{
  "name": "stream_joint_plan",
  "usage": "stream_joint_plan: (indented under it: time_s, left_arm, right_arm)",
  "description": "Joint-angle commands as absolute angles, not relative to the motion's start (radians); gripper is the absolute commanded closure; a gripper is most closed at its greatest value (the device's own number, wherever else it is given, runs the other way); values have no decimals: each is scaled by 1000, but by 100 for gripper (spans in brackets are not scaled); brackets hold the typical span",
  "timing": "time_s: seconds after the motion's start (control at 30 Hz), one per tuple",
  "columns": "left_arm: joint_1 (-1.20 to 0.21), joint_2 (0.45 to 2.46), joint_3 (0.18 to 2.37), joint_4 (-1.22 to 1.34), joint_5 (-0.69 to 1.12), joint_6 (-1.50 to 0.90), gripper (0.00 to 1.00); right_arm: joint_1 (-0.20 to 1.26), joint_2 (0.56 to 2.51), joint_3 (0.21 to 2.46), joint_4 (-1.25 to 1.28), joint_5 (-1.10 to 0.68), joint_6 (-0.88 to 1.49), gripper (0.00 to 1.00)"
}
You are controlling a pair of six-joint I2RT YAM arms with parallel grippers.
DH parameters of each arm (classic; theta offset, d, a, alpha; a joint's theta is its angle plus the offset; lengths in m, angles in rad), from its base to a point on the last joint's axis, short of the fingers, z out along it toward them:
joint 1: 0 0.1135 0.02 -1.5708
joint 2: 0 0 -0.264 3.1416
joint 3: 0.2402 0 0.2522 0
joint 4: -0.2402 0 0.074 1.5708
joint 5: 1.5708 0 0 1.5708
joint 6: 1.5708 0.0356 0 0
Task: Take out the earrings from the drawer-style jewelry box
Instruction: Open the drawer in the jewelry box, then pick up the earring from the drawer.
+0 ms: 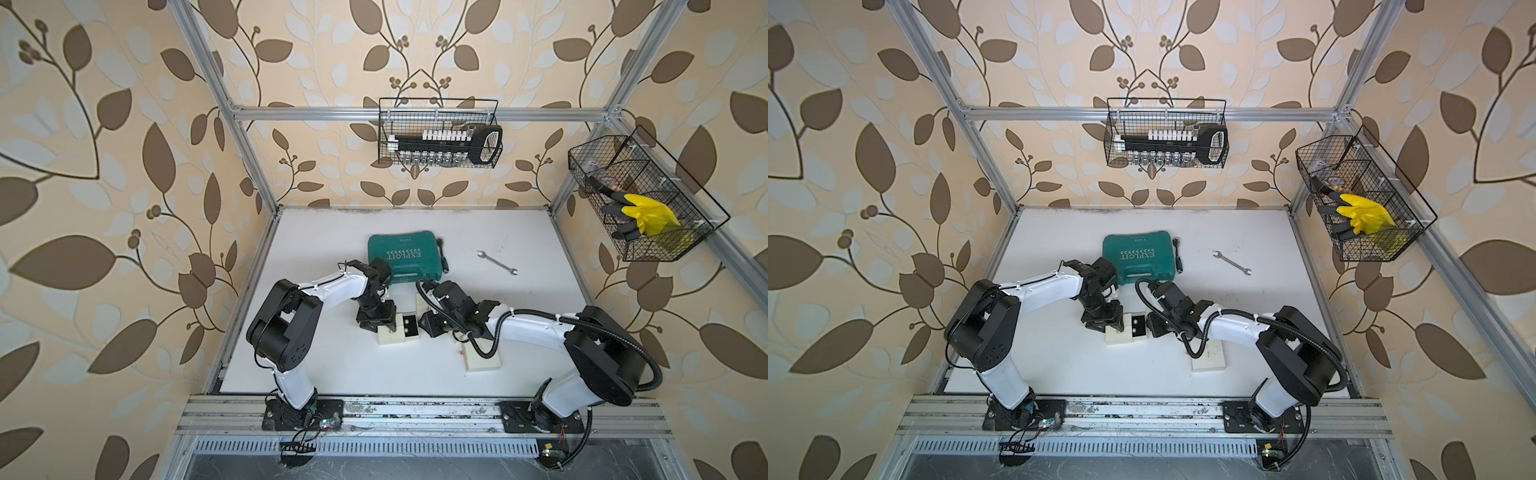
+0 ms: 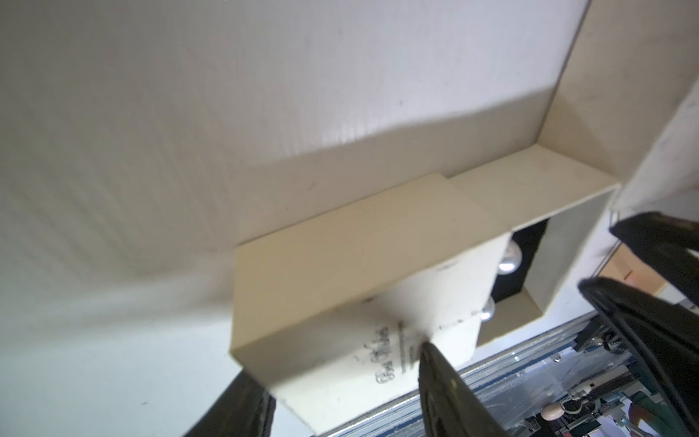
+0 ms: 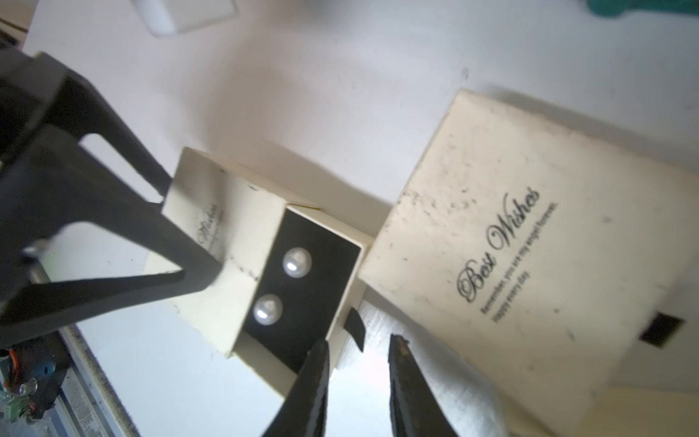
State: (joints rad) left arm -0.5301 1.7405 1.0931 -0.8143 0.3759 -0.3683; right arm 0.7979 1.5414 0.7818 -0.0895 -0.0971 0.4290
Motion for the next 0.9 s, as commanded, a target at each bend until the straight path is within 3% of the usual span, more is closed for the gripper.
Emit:
stream_joint_plan:
  time_s: [0.0,0.3,0.87]
  left_arm:
    - [-551,1770,1077,-833,329,-334,40]
    - [-550,1752,1067,-786,473,-349,40]
    - [-551,1757,1068,-794,464,-341,39]
  right_arm:
    - [826,1538,837,-124,-65,387,71]
    - [845,1673,937,-114,-88,382,72]
    - [845,1709,905,-149,-41,394,73]
